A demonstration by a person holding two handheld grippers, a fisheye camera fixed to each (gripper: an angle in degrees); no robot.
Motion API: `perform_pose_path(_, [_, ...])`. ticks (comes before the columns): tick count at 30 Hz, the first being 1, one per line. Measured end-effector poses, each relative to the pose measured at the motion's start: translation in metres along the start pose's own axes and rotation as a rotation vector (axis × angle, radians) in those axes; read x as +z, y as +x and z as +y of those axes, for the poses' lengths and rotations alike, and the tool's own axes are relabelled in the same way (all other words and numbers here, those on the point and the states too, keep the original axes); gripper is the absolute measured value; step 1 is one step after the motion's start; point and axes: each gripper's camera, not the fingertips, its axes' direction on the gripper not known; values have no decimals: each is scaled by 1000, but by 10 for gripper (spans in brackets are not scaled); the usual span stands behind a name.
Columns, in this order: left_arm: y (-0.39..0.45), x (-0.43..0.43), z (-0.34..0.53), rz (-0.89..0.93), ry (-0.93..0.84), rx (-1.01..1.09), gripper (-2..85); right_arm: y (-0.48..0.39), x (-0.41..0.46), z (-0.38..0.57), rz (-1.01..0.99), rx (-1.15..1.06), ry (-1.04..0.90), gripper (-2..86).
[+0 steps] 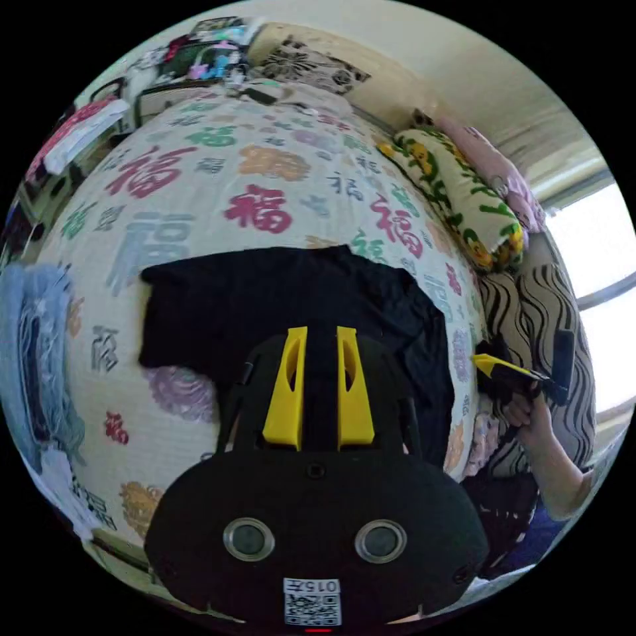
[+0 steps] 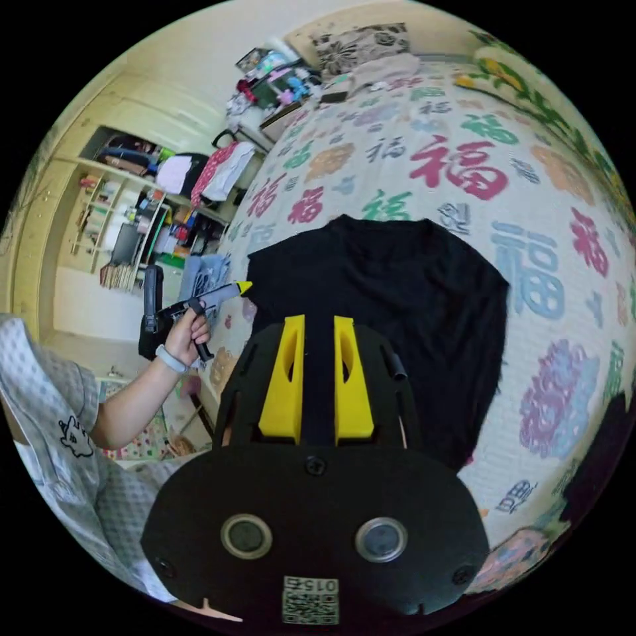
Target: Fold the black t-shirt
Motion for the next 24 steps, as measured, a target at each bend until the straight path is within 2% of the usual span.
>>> perform_pose_path(2, [-55, -21, 24, -72, 26, -151, 74, -32, 29, -51, -57, -99, -77, 77])
perform_pose_path(5, [-126, -38, 51, -38, 40, -311, 78, -89, 84, -129, -38, -244, -211, 80])
perform_pose_path(10, [-192, -39, 59, 60, 85, -416, 86, -163, 173, -224, -2, -336, -428, 87])
perform_pose_path(13, [-219, -28, 55, 144, 81, -455, 83, -196, 217, -262, 108, -365, -521, 92])
perform_pose_path(17, [-244, -23, 57, 116, 45, -485, 34, -218, 254, -293, 365, -392, -575, 44])
perform_pose_path(18, [-250, -27, 60, 143, 57, -482, 20, -223, 257, -298, 342, -427, -607, 10])
perform_pose_path(21, [-260, -46, 72, 168, 112, -464, 4, -236, 244, -308, 296, -497, -565, -3])
perform_pose_path(24, [-254, -70, 83, 161, 172, -419, -1, -234, 207, -318, 74, -480, -464, -4])
